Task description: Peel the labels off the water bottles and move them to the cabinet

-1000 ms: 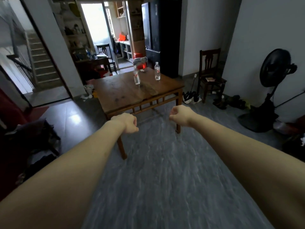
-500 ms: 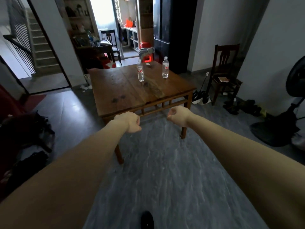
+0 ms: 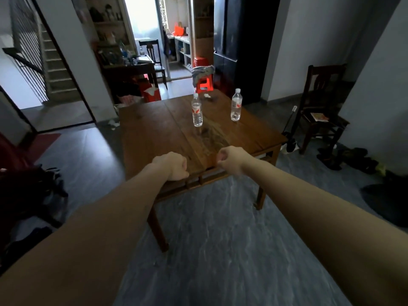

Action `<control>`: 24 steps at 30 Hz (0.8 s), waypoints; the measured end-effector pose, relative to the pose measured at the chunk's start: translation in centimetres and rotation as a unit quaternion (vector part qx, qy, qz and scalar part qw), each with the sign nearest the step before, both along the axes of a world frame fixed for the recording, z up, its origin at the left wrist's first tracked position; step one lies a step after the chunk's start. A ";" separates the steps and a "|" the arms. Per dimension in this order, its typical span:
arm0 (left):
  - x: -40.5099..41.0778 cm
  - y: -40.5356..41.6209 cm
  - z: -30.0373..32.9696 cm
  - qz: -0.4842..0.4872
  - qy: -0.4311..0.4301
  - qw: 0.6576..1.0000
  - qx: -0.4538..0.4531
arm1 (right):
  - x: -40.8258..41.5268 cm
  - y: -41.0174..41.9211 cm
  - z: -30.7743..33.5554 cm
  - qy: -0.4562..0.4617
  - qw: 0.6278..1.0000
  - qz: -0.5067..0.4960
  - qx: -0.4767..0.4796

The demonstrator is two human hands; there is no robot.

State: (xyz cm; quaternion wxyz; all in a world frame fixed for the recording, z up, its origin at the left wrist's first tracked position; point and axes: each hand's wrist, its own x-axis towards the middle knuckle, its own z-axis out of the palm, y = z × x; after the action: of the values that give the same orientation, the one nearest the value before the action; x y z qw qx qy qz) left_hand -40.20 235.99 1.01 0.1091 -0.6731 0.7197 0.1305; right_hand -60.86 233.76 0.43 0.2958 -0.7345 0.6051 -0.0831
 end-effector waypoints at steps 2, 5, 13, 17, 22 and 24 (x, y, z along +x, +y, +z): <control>-0.3 -3.1 -0.4 -0.008 0.002 1.000 0.012 | -0.8 -2.9 -0.7 -0.006 1.000 -0.005 0.005; -0.8 -8.2 -1.3 -0.016 0.003 1.000 0.024 | -2.3 -7.4 -1.9 -0.009 1.000 -0.014 0.019; -4.6 -21.6 -4.1 -0.018 -0.002 0.998 0.054 | -6.8 -23.0 -2.3 0.009 0.999 -0.036 0.002; -5.8 -28.2 -3.2 0.012 -0.005 0.999 0.042 | -7.6 -30.3 -2.1 -0.005 1.000 -0.014 -0.017; -5.7 -34.1 -3.9 0.064 0.041 0.997 0.026 | -6.9 -36.6 -3.9 -0.014 0.999 0.017 0.030; -5.0 -35.9 -5.1 0.076 0.025 0.996 0.042 | -6.5 -38.8 -4.5 -0.010 0.998 0.034 0.054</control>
State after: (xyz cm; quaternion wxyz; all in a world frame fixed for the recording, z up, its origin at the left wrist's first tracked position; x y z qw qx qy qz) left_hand -45.24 200.13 -4.13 0.1086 -0.7172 0.6630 0.1851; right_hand -67.35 194.97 -4.08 0.3438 -0.7369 0.5801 -0.0478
